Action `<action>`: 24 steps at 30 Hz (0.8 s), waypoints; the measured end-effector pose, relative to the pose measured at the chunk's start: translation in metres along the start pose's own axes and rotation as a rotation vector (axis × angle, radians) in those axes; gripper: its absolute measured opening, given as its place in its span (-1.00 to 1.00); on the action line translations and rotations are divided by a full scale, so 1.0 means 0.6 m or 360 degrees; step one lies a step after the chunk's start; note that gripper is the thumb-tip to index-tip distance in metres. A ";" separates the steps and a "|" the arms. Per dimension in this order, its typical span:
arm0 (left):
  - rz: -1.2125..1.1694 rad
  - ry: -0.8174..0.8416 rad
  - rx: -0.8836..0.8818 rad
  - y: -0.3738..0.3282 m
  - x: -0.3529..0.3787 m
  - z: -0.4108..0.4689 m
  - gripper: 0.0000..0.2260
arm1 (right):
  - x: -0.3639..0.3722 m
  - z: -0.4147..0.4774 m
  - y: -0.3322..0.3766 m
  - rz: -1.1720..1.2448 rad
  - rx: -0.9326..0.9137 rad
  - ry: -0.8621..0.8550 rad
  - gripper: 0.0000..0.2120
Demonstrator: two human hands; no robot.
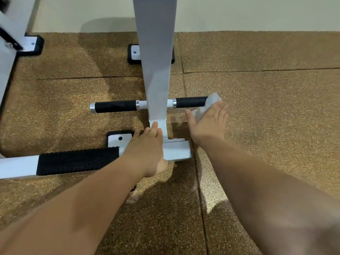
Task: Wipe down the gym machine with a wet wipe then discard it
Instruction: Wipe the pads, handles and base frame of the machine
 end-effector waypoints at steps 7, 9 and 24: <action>0.0032 -0.0029 -0.0006 -0.002 0.006 0.001 -0.15 | -0.007 0.001 -0.014 -0.0384 -0.0425 0.0016 0.02; 0.0033 -0.0026 -0.0003 -0.001 0.006 0.001 -0.15 | -0.002 0.003 0.006 -0.0524 -0.0707 0.0183 0.02; 0.0031 -0.0035 0.0055 0.012 0.003 -0.005 -0.18 | -0.011 -0.002 0.039 -0.0418 -0.0753 0.0199 -0.21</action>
Point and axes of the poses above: each hand's wrist, its own z-axis towards the middle knuckle, its own x-axis out of the palm, y = z × x, the point moved 2 cm from there along z, towards the middle knuckle, and after that the axes turned 12 degrees about z, right-handed, at the moved point
